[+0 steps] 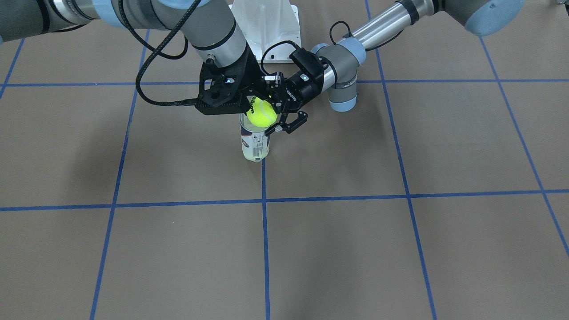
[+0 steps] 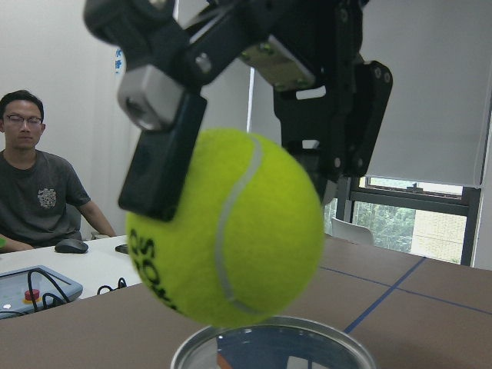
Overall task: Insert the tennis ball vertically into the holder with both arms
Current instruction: 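Carry the ball with the right gripper over the can's open top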
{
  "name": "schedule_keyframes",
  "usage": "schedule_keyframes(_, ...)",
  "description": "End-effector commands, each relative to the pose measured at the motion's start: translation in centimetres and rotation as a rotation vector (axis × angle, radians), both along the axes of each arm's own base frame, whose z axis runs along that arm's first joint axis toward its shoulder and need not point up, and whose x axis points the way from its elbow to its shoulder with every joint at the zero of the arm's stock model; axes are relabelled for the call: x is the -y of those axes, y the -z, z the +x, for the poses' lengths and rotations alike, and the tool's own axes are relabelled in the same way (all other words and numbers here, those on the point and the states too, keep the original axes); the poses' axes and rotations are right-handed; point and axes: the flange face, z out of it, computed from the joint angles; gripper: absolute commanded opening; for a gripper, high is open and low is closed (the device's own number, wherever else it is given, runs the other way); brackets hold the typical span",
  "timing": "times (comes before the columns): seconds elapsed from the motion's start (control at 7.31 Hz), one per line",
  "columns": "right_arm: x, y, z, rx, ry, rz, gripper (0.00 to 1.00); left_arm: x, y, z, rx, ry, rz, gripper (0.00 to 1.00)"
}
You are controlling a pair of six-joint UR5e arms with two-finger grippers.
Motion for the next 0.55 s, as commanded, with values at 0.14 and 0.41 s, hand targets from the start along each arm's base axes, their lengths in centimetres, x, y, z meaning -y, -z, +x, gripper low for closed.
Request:
schedule_keyframes(0.14,-1.11,-0.54,-0.2,0.001,0.011,0.001,0.06,0.0,-0.01,0.0,0.0,0.0,0.0,0.85)
schedule_keyframes(0.41,-1.33,-0.4,-0.51,0.001,0.014,0.0,0.07,0.0,-0.01,0.0,0.0,0.0,0.0,0.85)
